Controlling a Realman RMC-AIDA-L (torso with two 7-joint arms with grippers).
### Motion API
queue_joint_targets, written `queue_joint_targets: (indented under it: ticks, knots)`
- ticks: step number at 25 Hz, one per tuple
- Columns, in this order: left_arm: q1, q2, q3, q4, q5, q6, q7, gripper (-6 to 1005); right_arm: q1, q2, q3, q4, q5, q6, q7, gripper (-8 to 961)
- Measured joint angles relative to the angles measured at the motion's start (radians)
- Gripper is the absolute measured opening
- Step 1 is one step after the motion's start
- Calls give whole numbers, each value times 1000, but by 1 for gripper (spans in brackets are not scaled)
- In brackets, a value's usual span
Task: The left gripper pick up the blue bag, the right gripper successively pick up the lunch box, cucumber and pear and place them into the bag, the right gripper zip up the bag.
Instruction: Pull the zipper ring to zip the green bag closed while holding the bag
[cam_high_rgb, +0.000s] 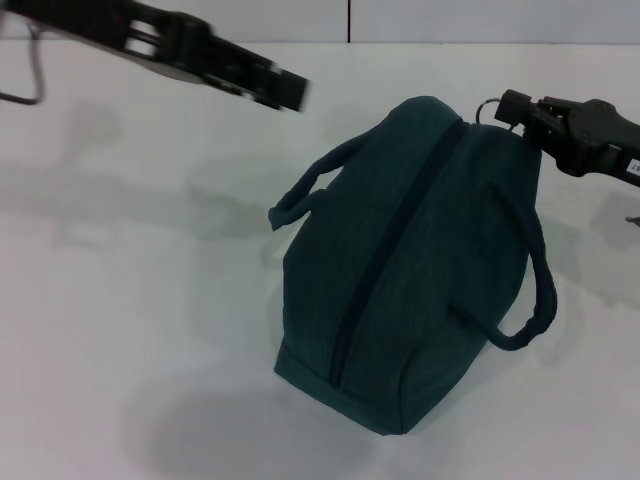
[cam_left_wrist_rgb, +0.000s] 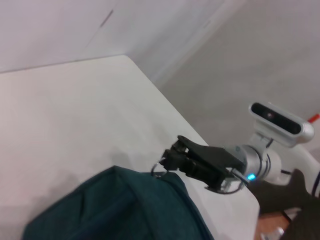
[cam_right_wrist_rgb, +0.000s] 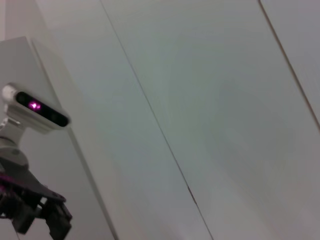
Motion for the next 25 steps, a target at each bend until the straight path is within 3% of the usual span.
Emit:
queue_joint_targets:
  ticks: [2, 3, 4, 7, 11, 20, 25]
  knots:
    - [-34, -21, 8, -28, 35, -3, 14, 418, 2, 1, 0, 1, 0, 0, -3, 15]
    - [-73, -50, 9, -49, 99, -9, 37, 418, 3, 1, 0, 1, 0, 0, -4, 15]
    - [-73, -50, 9, -49, 99, -9, 37, 419, 4, 2, 0, 1, 0, 0, -6, 15]
    - [-129, -94, 7, -62, 211, -41, 62, 421, 5, 3, -1, 2, 0, -1, -9, 15]
    - [-184, -123, 10, -104, 284, -78, 104, 423, 0, 3, -2, 2, 0, -2, -10, 15]
    - [-205, -129, 12, -136, 325, -148, 143, 423, 0, 3, -2, 7, 0, -6, -12, 16]
    - [-245, -122, 13, -237, 362, -153, 144, 422, 0, 2, -2, 7, 0, -7, -12, 16]
